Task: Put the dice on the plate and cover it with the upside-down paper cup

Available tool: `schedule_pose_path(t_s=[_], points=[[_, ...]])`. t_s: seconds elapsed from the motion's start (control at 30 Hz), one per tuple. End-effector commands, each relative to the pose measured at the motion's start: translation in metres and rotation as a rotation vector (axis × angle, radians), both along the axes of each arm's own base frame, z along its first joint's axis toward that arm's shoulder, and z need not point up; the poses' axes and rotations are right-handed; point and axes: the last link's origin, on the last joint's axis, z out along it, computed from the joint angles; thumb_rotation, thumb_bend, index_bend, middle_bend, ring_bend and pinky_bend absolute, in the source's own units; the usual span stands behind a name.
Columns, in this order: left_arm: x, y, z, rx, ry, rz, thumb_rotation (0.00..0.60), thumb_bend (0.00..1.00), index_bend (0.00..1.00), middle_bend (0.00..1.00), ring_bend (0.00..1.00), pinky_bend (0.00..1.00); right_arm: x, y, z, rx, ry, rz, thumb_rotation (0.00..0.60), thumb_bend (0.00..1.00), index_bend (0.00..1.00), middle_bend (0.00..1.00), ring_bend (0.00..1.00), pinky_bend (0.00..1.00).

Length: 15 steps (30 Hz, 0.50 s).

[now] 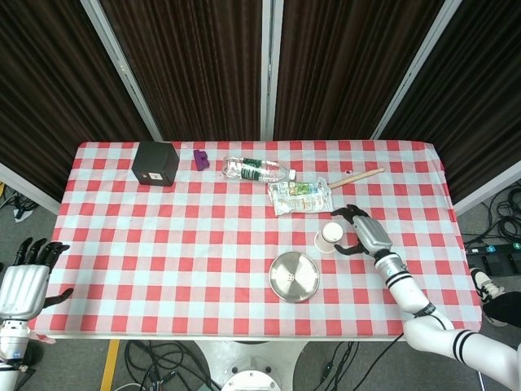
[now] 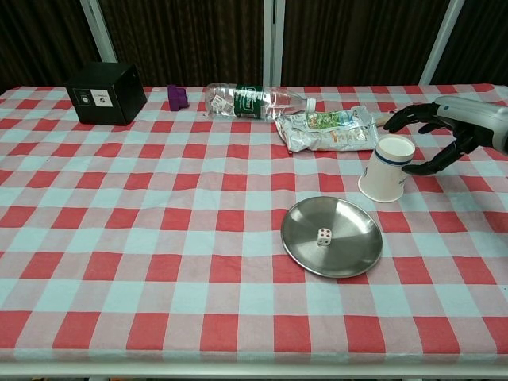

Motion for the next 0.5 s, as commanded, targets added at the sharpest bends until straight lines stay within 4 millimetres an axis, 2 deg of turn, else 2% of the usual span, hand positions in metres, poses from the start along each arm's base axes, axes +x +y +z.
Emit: schedule_pose_path(t_s=[0.03, 0.23, 0.4, 0.5], points=[[-0.0004, -0.0002, 0.0000, -0.001, 0.002, 0.002, 0.600, 0.00, 0.23, 0.19, 0.11, 0.07, -0.0004, -0.0002, -0.0016, 0.002, -0.023, -0.008, 0.600, 0.17, 0.23, 0.18, 0.00, 0.09], [0.0000, 0.0012, 0.0010, 0.001, 0.004, 0.000, 0.600, 0.00, 0.23, 0.19, 0.11, 0.07, -0.0028, -0.0023, -0.0045, 0.013, -0.068, -0.035, 0.600, 0.20, 0.29, 0.20, 0.00, 0.09], [0.0004, 0.0015, 0.0004, -0.003, 0.007, -0.001, 0.600, 0.00, 0.23, 0.19, 0.11, 0.07, -0.0038, -0.0052, -0.0061, -0.024, -0.110, -0.051, 0.600, 0.27, 0.47, 0.26, 0.03, 0.09], [0.0008, 0.0020, 0.0012, -0.001, 0.008, -0.001, 0.600, 0.00, 0.23, 0.19, 0.11, 0.07, 0.0011, -0.0010, -0.0017, -0.039, -0.154, -0.032, 0.600, 0.29, 0.53, 0.29, 0.05, 0.09]])
